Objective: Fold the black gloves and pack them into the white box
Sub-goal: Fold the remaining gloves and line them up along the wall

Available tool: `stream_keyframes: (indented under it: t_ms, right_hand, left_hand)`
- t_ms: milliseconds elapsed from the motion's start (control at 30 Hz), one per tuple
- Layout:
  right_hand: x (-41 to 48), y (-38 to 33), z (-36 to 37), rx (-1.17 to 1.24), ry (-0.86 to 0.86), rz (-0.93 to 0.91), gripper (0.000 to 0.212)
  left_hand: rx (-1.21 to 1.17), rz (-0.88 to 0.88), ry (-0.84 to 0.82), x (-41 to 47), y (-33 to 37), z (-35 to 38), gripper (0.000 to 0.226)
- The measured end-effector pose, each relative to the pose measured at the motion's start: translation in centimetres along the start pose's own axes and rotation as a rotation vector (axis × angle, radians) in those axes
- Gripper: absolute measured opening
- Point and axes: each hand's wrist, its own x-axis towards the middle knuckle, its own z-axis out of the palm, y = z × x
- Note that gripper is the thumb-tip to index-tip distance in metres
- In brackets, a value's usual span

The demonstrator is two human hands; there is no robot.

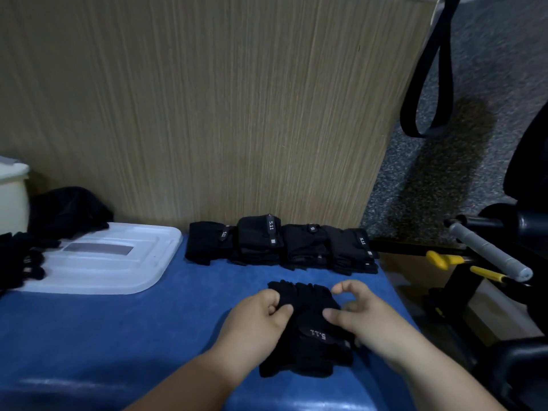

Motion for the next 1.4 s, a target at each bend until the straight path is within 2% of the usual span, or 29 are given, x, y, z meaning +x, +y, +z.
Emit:
stream_keyframes:
  t_ms: [133, 233, 300, 433, 533, 600, 667, 767, 833, 933, 1033, 1133, 1233, 1300, 1400]
  right_hand:
    - [-0.3, -0.3, 0.1, -0.014, 0.006, -0.127, 0.022]
    - [-0.4, -0.3, 0.9, -0.069, 0.029, -0.168, 0.021]
    - [-0.3, 0.1, 1.2, -0.187, 0.029, -0.183, 0.02]
    - [-0.1, 0.0, 1.3, -0.383, -0.027, -0.132, 0.018]
    - [0.3, 0.3, 1.0, -0.491, 0.103, -0.254, 0.022]
    - [0.5, 0.6, 1.0, -0.547, 0.137, -0.417, 0.026]
    - [0.8, 1.0, 1.1, -0.613, 0.034, -0.506, 0.039]
    - [1.4, 1.8, 1.3, -0.68, -0.219, -0.455, 0.066]
    - [1.6, 2.3, 1.2, -0.74, -0.291, -0.406, 0.08]
    - [1.6, 2.3, 0.6, -0.77, -0.328, -0.384, 0.055]
    - [1.6, 2.7, -0.2, -0.769, -0.314, -0.386, 0.051]
    - [1.5, 3.2, -1.2, -0.74, -0.161, -0.446, 0.046]
    - [1.3, 3.2, -2.0, -0.673, -0.053, -0.526, 0.042]
    - [1.2, 3.2, -2.1, -0.618, -0.072, -0.565, 0.05]
    - [1.1, 3.1, -1.5, -0.596, -0.183, -0.536, 0.054]
  left_hand:
    - [-0.194, -0.03, 0.042, 0.4, 0.2, -0.8, 0.02]
    - [-0.155, -0.06, 0.059, 0.6, -0.1, -1.3, 0.016]
    - [-0.032, -0.057, 0.042, 0.5, -0.3, -1.2, 0.027]
    - [0.172, 0.069, 0.077, 0.2, -0.9, -1.4, 0.047]
    - [0.212, 0.286, 0.138, 0.1, -0.9, -1.8, 0.041]
    - [0.205, 0.43, 0.053, 0.3, -0.9, -2.0, 0.036]
    - [0.243, 0.49, -0.106, 0.6, -1.3, -1.8, 0.039]
    - [0.442, 0.442, -0.346, 0.8, -2.1, -1.7, 0.048]
    - [0.527, 0.406, -0.439, 0.8, -2.4, -2.0, 0.049]
    - [0.576, 0.376, -0.472, 0.8, -2.7, -2.5, 0.051]
    - [0.614, 0.395, -0.446, 0.8, -3.3, -3.3, 0.065]
    - [0.58, 0.411, -0.397, 0.8, -4.3, -4.2, 0.052]
    - [0.446, 0.462, -0.294, 0.5, -4.4, -5.0, 0.059]
    - [0.341, 0.498, -0.274, 0.3, -4.1, -5.1, 0.063]
    - [0.263, 0.504, -0.337, 0.3, -3.8, -4.4, 0.065]
